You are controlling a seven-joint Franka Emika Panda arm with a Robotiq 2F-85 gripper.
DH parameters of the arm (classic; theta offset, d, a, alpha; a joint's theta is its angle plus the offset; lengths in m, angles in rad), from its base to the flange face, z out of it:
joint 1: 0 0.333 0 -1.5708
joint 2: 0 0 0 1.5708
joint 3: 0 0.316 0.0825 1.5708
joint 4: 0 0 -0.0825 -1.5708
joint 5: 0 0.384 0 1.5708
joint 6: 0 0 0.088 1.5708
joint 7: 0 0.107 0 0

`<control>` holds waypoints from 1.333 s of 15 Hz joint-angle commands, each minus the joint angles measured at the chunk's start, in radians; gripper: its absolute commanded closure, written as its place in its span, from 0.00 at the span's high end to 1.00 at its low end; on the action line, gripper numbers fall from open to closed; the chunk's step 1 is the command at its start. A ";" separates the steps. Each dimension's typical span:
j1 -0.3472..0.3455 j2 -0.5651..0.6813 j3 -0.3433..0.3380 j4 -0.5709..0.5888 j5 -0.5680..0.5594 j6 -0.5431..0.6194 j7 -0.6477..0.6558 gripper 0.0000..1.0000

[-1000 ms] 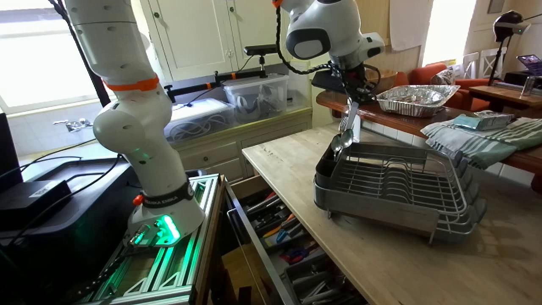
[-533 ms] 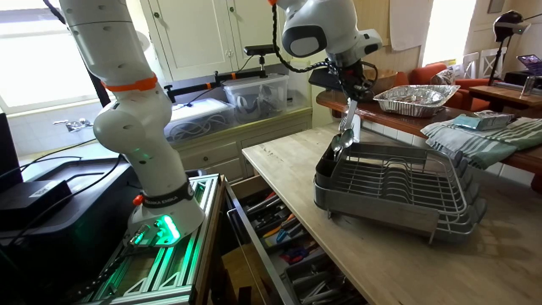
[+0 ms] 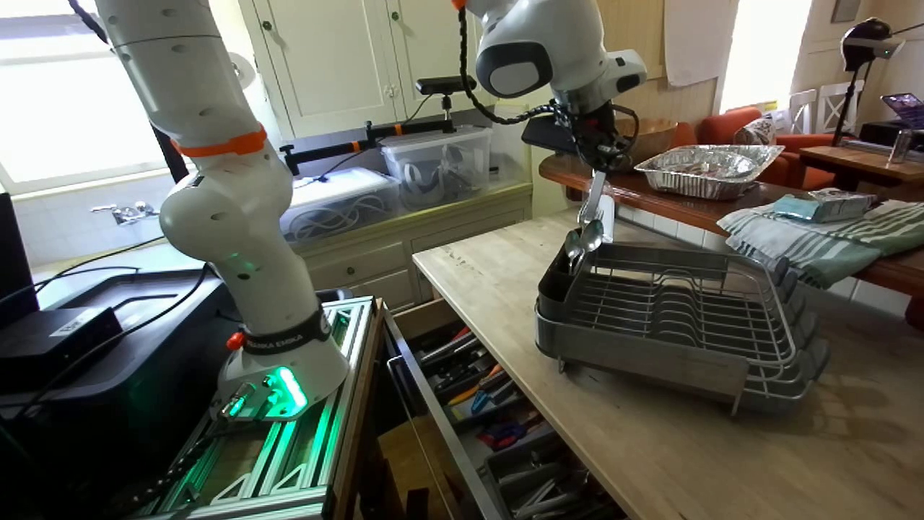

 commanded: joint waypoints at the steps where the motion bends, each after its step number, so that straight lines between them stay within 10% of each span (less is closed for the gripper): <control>1: 0.015 0.016 -0.017 -0.023 -0.050 0.009 0.047 0.06; 20: 0.015 -0.058 -0.041 -0.080 -0.326 -0.035 0.289 0.06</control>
